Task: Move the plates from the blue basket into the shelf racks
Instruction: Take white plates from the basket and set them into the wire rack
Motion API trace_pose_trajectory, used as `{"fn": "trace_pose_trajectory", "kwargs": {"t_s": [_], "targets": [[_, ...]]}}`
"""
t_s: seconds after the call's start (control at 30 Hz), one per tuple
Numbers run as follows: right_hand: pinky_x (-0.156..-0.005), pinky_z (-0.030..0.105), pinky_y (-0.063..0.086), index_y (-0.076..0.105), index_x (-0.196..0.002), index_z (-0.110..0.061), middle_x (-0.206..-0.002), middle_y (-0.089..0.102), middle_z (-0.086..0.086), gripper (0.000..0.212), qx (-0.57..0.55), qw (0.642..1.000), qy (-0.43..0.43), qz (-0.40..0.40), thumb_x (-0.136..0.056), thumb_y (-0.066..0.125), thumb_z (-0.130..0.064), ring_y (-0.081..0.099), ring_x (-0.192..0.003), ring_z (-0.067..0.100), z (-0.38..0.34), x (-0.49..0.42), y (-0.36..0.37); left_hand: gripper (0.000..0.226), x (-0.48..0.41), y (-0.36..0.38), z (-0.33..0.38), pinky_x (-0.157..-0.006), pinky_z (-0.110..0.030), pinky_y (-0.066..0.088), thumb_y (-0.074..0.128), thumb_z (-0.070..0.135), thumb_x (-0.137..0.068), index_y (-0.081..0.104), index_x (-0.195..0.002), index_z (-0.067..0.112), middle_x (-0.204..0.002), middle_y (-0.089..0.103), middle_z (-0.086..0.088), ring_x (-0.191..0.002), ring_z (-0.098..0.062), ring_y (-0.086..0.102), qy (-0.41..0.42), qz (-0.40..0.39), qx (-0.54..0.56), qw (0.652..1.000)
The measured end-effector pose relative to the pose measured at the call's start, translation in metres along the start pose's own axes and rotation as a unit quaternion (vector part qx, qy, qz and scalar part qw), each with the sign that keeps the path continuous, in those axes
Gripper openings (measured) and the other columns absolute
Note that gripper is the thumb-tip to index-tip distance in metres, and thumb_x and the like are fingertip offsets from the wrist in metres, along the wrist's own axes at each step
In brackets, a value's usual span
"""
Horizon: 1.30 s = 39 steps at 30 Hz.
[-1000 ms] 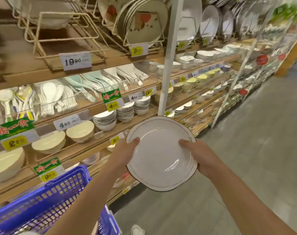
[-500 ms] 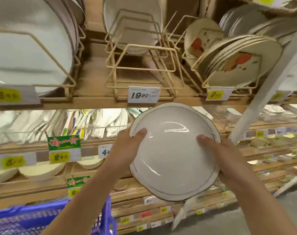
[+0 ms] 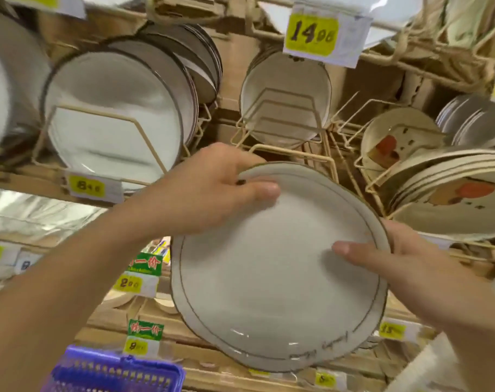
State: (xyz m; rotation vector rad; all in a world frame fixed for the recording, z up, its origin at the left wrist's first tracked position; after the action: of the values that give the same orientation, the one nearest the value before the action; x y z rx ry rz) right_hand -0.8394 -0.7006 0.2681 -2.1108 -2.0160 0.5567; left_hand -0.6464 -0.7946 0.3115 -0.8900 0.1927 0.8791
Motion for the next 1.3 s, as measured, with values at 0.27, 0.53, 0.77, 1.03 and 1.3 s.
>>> {"fn": "trace_pose_trajectory", "kwargs": {"t_s": [0.27,0.53,0.77,1.03,1.3], "targets": [[-0.089,0.052,0.050,0.067,-0.104,-0.037,-0.102,0.074,-0.005,0.091,0.026,0.992,0.097,0.077,-0.023,0.084,-0.074,0.071,-0.095,0.024,0.008,0.006,-0.030,0.021,-0.036,0.008,0.037,-0.059,-0.026,0.047,0.062,0.040,-0.090,0.069,-0.088,0.020,-0.076,0.068,0.001,-0.066,-0.009,0.062,0.020,-0.081,-0.153,0.985],[-0.054,0.014,0.052,0.073,-0.063,-0.045,-0.066,0.073,-0.011,0.013,0.035,0.998,0.032,0.038,-0.068,0.072,-0.033,0.068,-0.058,0.002,-0.015,0.002,-0.009,0.018,-0.036,0.018,0.032,-0.061,-0.024,0.050,0.064,0.040,-0.089,0.070,-0.089,0.023,-0.076,0.066,0.005,-0.066,-0.006,0.062,0.016,-0.151,-0.123,0.981],[-0.077,0.049,0.057,0.070,-0.101,-0.009,-0.090,0.075,0.013,0.064,-0.057,0.984,0.031,0.166,-0.050,0.080,-0.047,0.073,-0.080,0.033,0.004,0.014,-0.031,0.026,0.026,-0.007,-0.004,-0.069,-0.019,0.056,0.065,0.024,-0.086,0.066,-0.108,0.037,-0.101,0.074,0.011,-0.090,-0.008,0.071,-0.040,-0.152,0.173,0.972],[-0.080,0.044,0.057,0.068,-0.096,-0.045,-0.088,0.067,-0.030,0.017,0.163,0.855,-0.311,0.382,-0.087,0.061,-0.058,0.062,-0.080,-0.001,-0.027,0.010,-0.077,0.031,0.023,-0.041,0.031,-0.057,-0.009,0.045,0.054,0.010,-0.087,0.053,-0.102,0.038,-0.080,0.062,0.016,-0.066,0.002,0.060,0.197,0.043,-0.125,0.972],[-0.077,0.022,0.043,0.062,-0.125,-0.003,-0.109,0.070,0.016,0.049,0.410,0.712,-0.425,0.380,-0.083,0.047,-0.022,0.067,-0.086,0.023,-0.062,-0.017,-0.036,0.052,-0.011,-0.049,0.009,-0.064,-0.033,0.052,0.065,0.011,-0.080,0.049,-0.126,0.026,-0.103,0.072,-0.004,-0.084,-0.024,0.067,0.239,0.211,-0.252,0.914]]}}
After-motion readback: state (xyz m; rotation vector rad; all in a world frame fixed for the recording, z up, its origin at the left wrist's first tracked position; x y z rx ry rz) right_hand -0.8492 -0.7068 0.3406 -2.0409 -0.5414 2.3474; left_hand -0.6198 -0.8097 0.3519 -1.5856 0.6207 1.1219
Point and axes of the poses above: each hand's wrist, its own x-axis away from the middle knuckle, its own y-axis out of the palm, z = x × y, the point moved 5 cm from there along -x, towards the middle knuckle
